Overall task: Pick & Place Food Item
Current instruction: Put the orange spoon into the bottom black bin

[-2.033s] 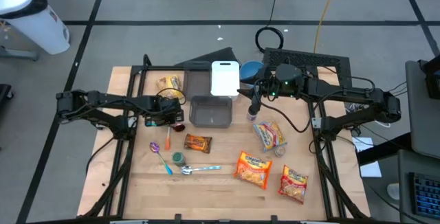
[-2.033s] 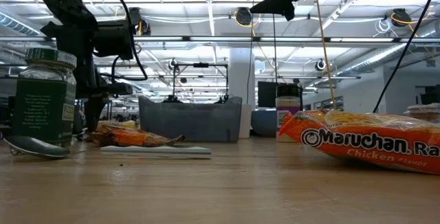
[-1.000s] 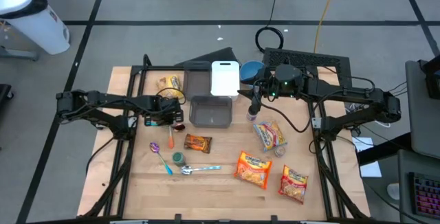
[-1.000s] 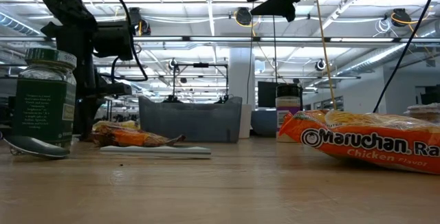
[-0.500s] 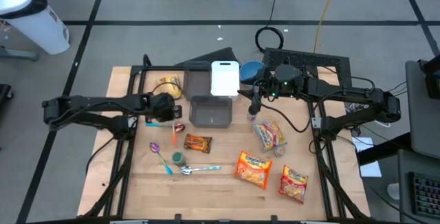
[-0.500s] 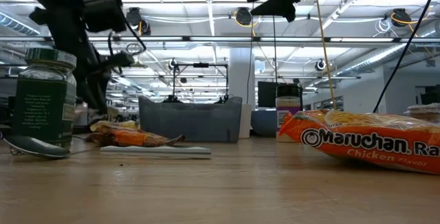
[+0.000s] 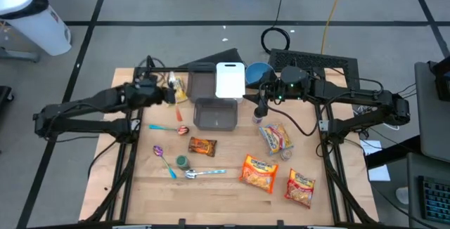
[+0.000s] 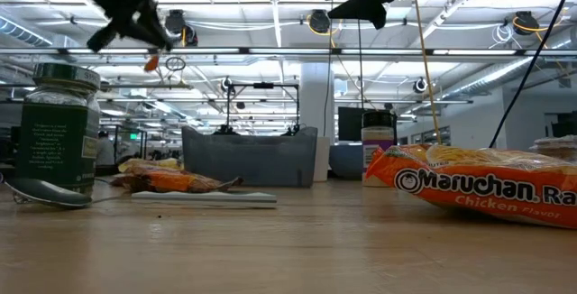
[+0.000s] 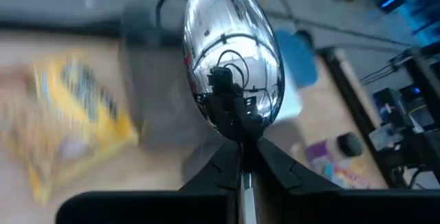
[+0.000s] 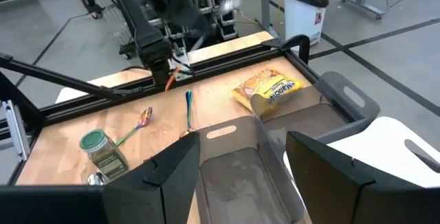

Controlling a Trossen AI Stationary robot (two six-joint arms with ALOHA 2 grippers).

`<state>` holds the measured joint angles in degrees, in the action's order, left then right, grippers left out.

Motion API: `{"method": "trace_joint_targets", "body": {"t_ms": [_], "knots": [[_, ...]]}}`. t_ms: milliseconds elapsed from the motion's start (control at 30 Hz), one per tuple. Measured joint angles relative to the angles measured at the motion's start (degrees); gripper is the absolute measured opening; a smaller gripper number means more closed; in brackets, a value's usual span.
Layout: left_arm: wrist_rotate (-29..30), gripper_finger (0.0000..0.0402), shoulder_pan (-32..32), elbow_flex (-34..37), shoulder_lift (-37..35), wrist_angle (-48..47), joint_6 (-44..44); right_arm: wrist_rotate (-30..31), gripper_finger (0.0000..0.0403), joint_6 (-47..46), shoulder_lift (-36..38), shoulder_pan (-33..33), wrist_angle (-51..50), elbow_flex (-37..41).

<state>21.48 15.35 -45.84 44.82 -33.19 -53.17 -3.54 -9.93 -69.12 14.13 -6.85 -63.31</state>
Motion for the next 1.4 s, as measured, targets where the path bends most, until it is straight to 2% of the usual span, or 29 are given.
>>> {"method": "trace_joint_targets", "body": {"t_ms": [133, 267, 433, 500, 600, 700, 900, 1033, 1167, 1400], "knots": [[1.28, 0.0012, 0.00, -6.19, 0.55, 0.97, 8.54, -2.69, 0.0210, -5.70, 0.00, 0.02, 1.85, 0.00], [0.44, 0.0012, -0.09, -10.98, 2.81, 3.79, 15.32, -5.84, 0.0210, -12.48, 0.00, 0.00, 8.87, 0.00], [-2.92, 0.0024, -0.09, -16.52, 7.86, 5.80, 23.71, -5.22, 0.0210, -20.19, -1.94, -0.30, 20.00, -0.06], [-4.42, 0.0023, -0.09, -18.54, 10.33, 5.41, 26.99, -3.17, 0.0210, -24.08, -3.70, -0.28, 23.09, -0.01], [-7.79, 0.0013, -0.09, -21.60, 14.05, 5.64, 30.83, 0.28, 0.0210, -28.74, -6.71, -0.26, 24.45, 0.00], [-12.34, 0.0012, -0.09, -23.77, 16.74, 5.50, 34.22, 0.52, 0.0210, -30.82, -10.42, -0.26, 28.51, 0.04], [-18.98, 0.0034, -0.09, -24.79, 20.29, 5.16, 37.98, 2.00, 0.0210, -37.34, -16.04, -0.44, 36.86, -0.01], [-19.54, 0.0024, -0.33, -24.88, 21.70, 3.30, 40.70, 6.31, 0.0210, -37.89, -17.74, -1.75, 42.21, 0.00], [-19.47, 0.0012, -0.92, -24.88, 23.18, 3.33, 41.19, 10.74, 0.0210, -37.99, -17.86, -3.36, 42.83, -0.01], [-18.49, 0.0039, -1.20, -24.88, 26.47, 3.43, 40.18, 12.54, 0.0210, -37.50, -17.84, -4.09, 42.60, 0.00]]}}
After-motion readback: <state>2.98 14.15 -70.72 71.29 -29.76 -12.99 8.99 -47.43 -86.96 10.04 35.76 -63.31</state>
